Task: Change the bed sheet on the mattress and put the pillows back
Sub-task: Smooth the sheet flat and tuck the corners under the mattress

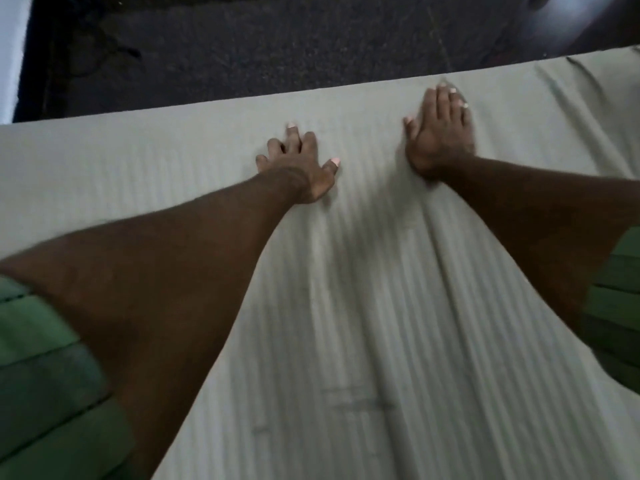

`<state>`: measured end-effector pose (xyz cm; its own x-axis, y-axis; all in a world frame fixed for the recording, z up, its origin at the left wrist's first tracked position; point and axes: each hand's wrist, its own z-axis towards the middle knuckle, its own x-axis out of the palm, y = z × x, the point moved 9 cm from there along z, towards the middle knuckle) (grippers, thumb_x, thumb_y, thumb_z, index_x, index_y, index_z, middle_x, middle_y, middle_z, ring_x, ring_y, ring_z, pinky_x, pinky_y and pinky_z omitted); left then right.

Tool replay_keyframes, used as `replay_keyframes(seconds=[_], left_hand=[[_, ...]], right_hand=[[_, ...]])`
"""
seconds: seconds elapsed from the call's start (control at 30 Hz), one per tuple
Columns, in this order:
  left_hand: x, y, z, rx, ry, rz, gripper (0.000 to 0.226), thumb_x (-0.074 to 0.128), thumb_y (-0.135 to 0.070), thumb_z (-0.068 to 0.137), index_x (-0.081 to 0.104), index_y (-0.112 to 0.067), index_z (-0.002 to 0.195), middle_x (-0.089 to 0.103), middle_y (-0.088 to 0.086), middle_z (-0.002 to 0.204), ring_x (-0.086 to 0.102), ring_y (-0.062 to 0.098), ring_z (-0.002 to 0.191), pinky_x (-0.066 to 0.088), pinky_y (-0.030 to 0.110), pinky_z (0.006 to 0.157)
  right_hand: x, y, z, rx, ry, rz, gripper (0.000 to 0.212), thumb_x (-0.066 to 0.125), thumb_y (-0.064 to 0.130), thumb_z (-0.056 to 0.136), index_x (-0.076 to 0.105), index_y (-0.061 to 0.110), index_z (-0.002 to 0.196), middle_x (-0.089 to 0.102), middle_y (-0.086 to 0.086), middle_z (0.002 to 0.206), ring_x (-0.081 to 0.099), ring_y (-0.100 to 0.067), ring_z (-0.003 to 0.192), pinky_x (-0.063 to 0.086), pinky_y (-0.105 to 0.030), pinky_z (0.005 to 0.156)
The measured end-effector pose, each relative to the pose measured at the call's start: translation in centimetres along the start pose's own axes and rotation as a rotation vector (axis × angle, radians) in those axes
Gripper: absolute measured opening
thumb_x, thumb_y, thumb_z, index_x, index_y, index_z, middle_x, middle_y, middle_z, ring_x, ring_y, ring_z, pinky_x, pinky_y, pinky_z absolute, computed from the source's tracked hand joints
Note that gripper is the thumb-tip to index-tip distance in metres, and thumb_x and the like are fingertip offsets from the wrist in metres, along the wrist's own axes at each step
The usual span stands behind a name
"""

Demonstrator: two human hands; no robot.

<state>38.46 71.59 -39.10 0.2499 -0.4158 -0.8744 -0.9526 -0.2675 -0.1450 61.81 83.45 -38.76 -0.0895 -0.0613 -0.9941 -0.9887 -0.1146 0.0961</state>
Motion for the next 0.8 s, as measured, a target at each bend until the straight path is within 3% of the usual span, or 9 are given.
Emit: replay_keyframes(seconds=[0.1, 0.23, 0.3, 0.37, 0.47, 0.53, 0.63, 0.73, 0.8], left_hand=[[-0.9, -2.1, -0.3, -0.026, -0.127, -0.106, 0.066, 0.021, -0.062, 0.103, 0.026, -0.025, 0.158, 0.004, 0.008, 0.171, 0.019, 0.043, 0.148, 0.018, 0.055, 0.118], [-1.4, -2.6, -2.0, -0.089, -0.431, -0.517, 0.05, 0.031, -0.048, 0.107, 0.045, -0.021, 0.148, 0.044, 0.005, 0.156, 0.037, 0.031, 0.142, 0.027, 0.044, 0.116], [0.3, -1.9, -2.7, -0.127, -0.43, -0.558, 0.045, 0.034, -0.043, 0.108, 0.05, -0.021, 0.143, 0.038, 0.005, 0.16, 0.033, 0.029, 0.146, 0.025, 0.042, 0.119], [2.1, -1.4, -3.6, -0.092, -0.402, -0.517, 0.045, 0.032, -0.041, 0.108, 0.052, -0.019, 0.142, 0.031, 0.008, 0.165, 0.027, 0.027, 0.152, 0.022, 0.04, 0.121], [3.9, -0.2, -5.5, -0.071, -0.422, -0.59, 0.053, 0.031, -0.044, 0.105, 0.055, -0.012, 0.141, 0.036, 0.013, 0.163, 0.027, 0.025, 0.153, 0.022, 0.039, 0.124], [4.9, 0.6, -7.0, -0.079, -0.419, -0.696, 0.064, 0.029, -0.052, 0.101, 0.06, -0.008, 0.135, 0.049, 0.016, 0.152, 0.039, 0.029, 0.146, 0.029, 0.044, 0.122], [5.3, 1.1, -10.2, -0.016, -0.491, -0.745, 0.068, 0.025, -0.056, 0.099, 0.063, -0.008, 0.128, 0.064, 0.011, 0.132, 0.055, 0.027, 0.129, 0.041, 0.047, 0.111], [5.7, 0.6, -14.3, 0.026, -0.581, -0.812, 0.045, 0.036, -0.042, 0.106, 0.063, -0.014, 0.13, 0.065, 0.002, 0.127, 0.057, 0.018, 0.122, 0.044, 0.042, 0.108], [6.9, -0.4, -17.4, 0.044, -0.596, -0.863, 0.038, 0.039, -0.036, 0.107, 0.063, -0.016, 0.127, 0.063, 0.0, 0.123, 0.056, 0.013, 0.118, 0.044, 0.038, 0.106]], right_hand=[[-0.6, 5.5, -2.1, -0.06, -0.035, 0.114, 0.065, 0.026, 0.035, 0.109, 0.014, -0.001, 0.161, 0.01, -0.022, 0.169, 0.009, -0.036, 0.157, 0.005, -0.046, 0.128], [3.5, 15.4, -11.6, -0.452, 0.271, 0.324, 0.05, 0.044, 0.006, 0.107, 0.031, -0.005, 0.154, 0.033, -0.022, 0.162, 0.029, -0.032, 0.152, 0.024, -0.003, 0.109], [3.4, 16.2, -14.0, -0.557, 0.204, 0.21, 0.06, 0.034, 0.027, 0.107, 0.02, 0.004, 0.16, 0.021, -0.017, 0.168, 0.017, -0.03, 0.156, 0.016, -0.021, 0.124], [2.7, 13.1, -12.6, -0.485, 0.053, 0.175, 0.068, 0.032, 0.045, 0.103, 0.018, 0.017, 0.164, 0.015, -0.007, 0.171, 0.011, -0.025, 0.158, 0.01, -0.041, 0.128], [1.3, 4.3, -9.9, -0.257, -0.059, 0.108, 0.064, 0.026, 0.044, 0.105, 0.019, 0.017, 0.164, 0.017, -0.005, 0.171, 0.013, -0.025, 0.158, 0.013, -0.047, 0.127], [0.8, -1.2, -9.1, -0.085, -0.051, 0.115, 0.067, 0.021, 0.047, 0.106, 0.011, 0.016, 0.165, 0.008, -0.006, 0.172, 0.006, -0.025, 0.159, 0.008, -0.048, 0.128], [0.2, -1.3, -10.6, 0.048, -0.045, 0.189, 0.069, 0.023, 0.043, 0.106, 0.013, 0.006, 0.163, 0.01, -0.015, 0.171, 0.008, -0.033, 0.158, 0.009, -0.05, 0.128], [1.0, 5.4, -17.9, -0.14, -0.011, 0.371, 0.062, 0.031, 0.034, 0.109, 0.018, 0.004, 0.162, 0.014, -0.017, 0.17, 0.011, -0.032, 0.158, 0.008, -0.045, 0.128], [3.0, 10.7, -25.1, -0.358, 0.123, 0.449, 0.065, 0.026, 0.044, 0.109, 0.015, 0.013, 0.164, 0.009, -0.009, 0.172, 0.004, -0.022, 0.159, 0.008, -0.043, 0.129]])
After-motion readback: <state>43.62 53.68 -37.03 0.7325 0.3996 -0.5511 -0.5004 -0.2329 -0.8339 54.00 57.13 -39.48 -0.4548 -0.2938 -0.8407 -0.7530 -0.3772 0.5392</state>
